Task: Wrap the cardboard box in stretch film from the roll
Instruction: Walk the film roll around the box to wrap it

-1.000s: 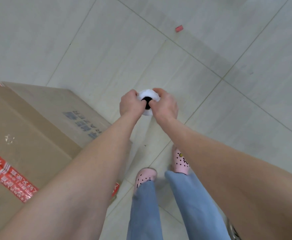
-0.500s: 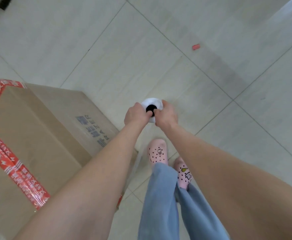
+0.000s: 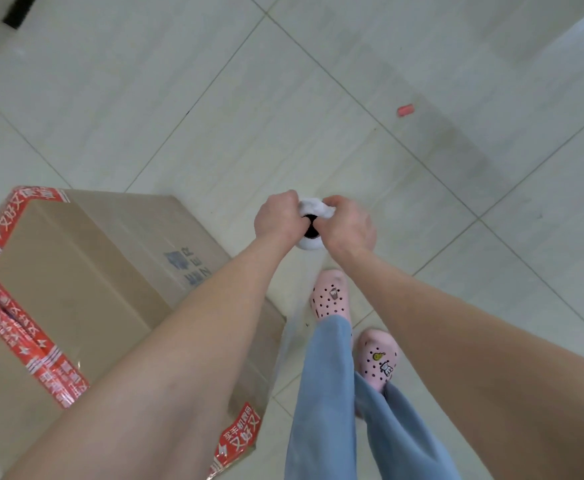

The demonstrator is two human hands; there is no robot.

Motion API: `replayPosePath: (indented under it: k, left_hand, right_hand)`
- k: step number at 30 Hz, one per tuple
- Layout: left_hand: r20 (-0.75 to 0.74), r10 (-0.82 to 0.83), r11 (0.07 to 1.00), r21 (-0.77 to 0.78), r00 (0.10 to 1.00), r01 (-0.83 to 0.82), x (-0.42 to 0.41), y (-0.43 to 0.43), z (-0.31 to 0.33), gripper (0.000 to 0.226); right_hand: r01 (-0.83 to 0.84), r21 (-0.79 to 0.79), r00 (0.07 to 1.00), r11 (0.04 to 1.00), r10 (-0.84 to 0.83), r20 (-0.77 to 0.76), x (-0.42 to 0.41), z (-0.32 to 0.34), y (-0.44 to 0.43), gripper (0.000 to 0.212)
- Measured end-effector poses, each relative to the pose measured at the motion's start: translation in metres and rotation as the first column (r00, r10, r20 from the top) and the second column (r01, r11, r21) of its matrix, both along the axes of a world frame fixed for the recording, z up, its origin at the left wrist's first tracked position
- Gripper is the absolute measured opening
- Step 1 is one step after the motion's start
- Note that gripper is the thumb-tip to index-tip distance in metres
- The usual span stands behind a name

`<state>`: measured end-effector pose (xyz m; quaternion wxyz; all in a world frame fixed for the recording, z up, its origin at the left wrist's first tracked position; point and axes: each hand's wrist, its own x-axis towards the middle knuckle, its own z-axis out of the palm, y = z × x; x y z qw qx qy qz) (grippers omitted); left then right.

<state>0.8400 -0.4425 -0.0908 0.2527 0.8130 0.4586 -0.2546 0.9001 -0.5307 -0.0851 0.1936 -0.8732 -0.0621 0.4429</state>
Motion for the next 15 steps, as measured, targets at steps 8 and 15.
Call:
replayPosePath:
  k: [8,15]
  left_hand:
    - [0.032,0.575,0.806,-0.194,0.818,-0.559,-0.016,0.052,-0.002,0.026]
    - [0.053,0.086,0.992,-0.093,0.995,-0.081,-0.008,0.081,0.006,0.034]
  right_hand:
    - [0.004,0.090,0.993,0.996,0.007,-0.117,-0.004,-0.003,0.060,0.023]
    - [-0.079,0.085,0.991,0.993,0.088,-0.098,-0.001,0.000,0.088,0.016]
